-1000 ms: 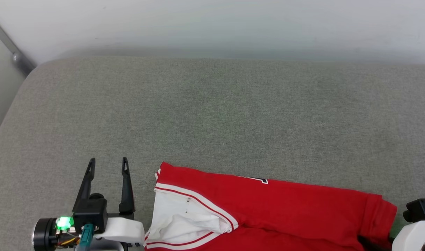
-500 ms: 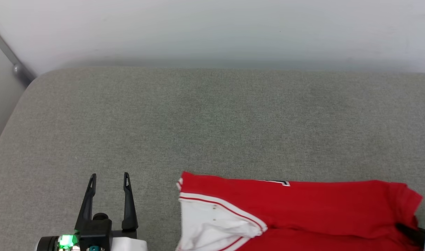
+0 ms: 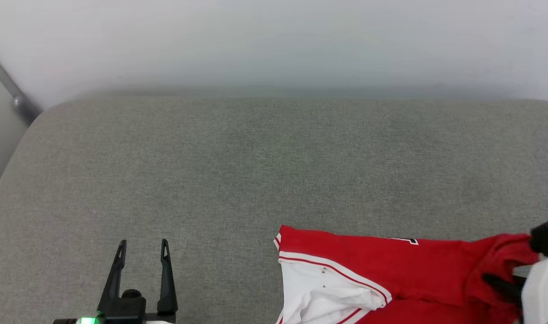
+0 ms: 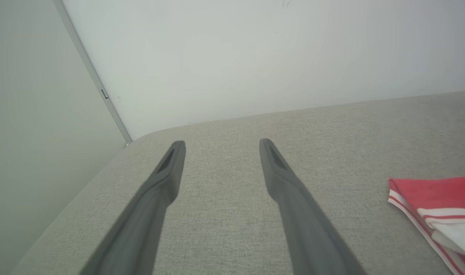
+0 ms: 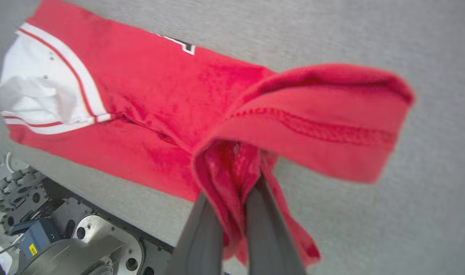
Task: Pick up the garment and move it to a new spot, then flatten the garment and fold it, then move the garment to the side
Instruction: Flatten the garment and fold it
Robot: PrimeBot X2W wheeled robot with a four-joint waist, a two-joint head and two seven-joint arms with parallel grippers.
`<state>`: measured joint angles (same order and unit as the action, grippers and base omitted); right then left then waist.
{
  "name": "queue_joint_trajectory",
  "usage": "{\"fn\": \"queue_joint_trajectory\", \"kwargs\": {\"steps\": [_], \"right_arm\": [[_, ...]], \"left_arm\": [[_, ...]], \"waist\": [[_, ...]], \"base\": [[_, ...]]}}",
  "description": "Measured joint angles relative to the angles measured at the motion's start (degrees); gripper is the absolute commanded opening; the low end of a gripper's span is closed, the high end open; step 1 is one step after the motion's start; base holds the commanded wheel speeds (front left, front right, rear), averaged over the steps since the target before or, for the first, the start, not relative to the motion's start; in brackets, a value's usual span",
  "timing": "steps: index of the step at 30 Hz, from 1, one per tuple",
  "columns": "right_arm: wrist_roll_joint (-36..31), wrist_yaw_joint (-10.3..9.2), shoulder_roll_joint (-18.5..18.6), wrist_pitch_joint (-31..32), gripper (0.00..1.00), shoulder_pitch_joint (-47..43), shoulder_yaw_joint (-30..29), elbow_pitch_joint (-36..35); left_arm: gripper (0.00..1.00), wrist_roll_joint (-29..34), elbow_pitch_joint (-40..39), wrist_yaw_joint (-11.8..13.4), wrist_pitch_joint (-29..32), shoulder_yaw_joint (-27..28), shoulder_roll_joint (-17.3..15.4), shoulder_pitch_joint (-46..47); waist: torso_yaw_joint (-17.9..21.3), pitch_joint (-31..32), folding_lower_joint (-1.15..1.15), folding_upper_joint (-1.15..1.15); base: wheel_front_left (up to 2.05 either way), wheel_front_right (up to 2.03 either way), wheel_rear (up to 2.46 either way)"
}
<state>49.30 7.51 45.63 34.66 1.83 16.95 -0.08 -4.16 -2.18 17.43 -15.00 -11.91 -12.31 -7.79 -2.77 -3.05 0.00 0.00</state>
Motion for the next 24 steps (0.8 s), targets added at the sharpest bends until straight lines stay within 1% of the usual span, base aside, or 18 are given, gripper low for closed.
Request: {"fn": "queue_joint_trajectory", "kwargs": {"steps": [3, 5, 8, 10, 13, 18, 19, 20, 24], "right_arm": [[-1.4, 0.0, -2.3, 2.0, 0.0, 1.9, 3.2, -6.1], [-2.5, 0.0, -3.7, 3.5, 0.0, 3.9, 6.1, -8.9], [-3.6, 0.0, -5.8, 5.2, 0.0, 8.2, 11.4, -11.3], [-4.0, 0.0, -7.3, 5.8, 0.0, 11.2, 15.3, -11.4], [-5.0, 0.0, -9.8, 6.0, 0.0, 16.6, 20.7, -9.8], [-4.7, 0.0, -14.2, 5.2, 0.0, 24.3, 28.8, -4.0], [-4.7, 0.0, -14.2, 5.2, 0.0, 24.3, 28.8, -4.0], [-4.6, 0.0, -15.2, 5.2, 0.0, 26.7, 32.3, -1.0], [-4.1, 0.0, -16.9, 4.5, 0.0, 29.7, 38.6, 5.5]], "left_arm": [[1.0, 0.5, 0.0, -0.7, 0.0, 0.4, 0.4, 0.1], [1.0, 0.5, 0.0, -0.9, 0.0, 0.9, 0.8, 0.3], [1.0, 0.9, 0.0, -1.8, 0.0, 1.0, 1.5, 1.4], [1.0, 1.0, 0.1, -2.0, 0.0, 1.1, 1.9, 1.9], [1.0, 1.4, 0.1, -2.7, 0.0, 1.2, 2.4, 2.6], [1.0, 1.9, 0.3, -3.6, 0.0, 1.0, 3.5, 3.9], [1.0, 1.9, 0.3, -3.6, 0.0, 1.0, 3.5, 3.9], [1.0, 2.0, 0.4, -3.8, 0.0, 0.9, 3.9, 4.5], [1.0, 2.4, 0.5, -4.2, -0.1, 0.9, 4.4, 4.8]], "waist": [[-0.3, -0.3, 0.0, 0.0], [-0.4, -0.8, 0.0, 0.0], [-0.7, -1.7, 0.0, 0.0], [-1.0, -2.4, 0.0, 0.0], [-1.4, -3.3, 0.0, 0.0], [-2.4, -4.9, 0.0, 0.0], [-2.4, -4.9, 0.0, 0.0], [-2.8, -5.4, 0.0, 0.0], [-3.6, -6.3, 0.0, 0.0]], "base": [[0.0, 0.0, 0.0], [0.0, 0.0, 0.0], [0.0, 0.0, 0.0], [0.0, 0.0, 0.0], [0.0, 0.0, 0.0], [0.0, 0.0, 0.0], [0.0, 0.0, 0.0], [0.0, 0.0, 0.0], [0.0, 0.0, 0.0]]}}
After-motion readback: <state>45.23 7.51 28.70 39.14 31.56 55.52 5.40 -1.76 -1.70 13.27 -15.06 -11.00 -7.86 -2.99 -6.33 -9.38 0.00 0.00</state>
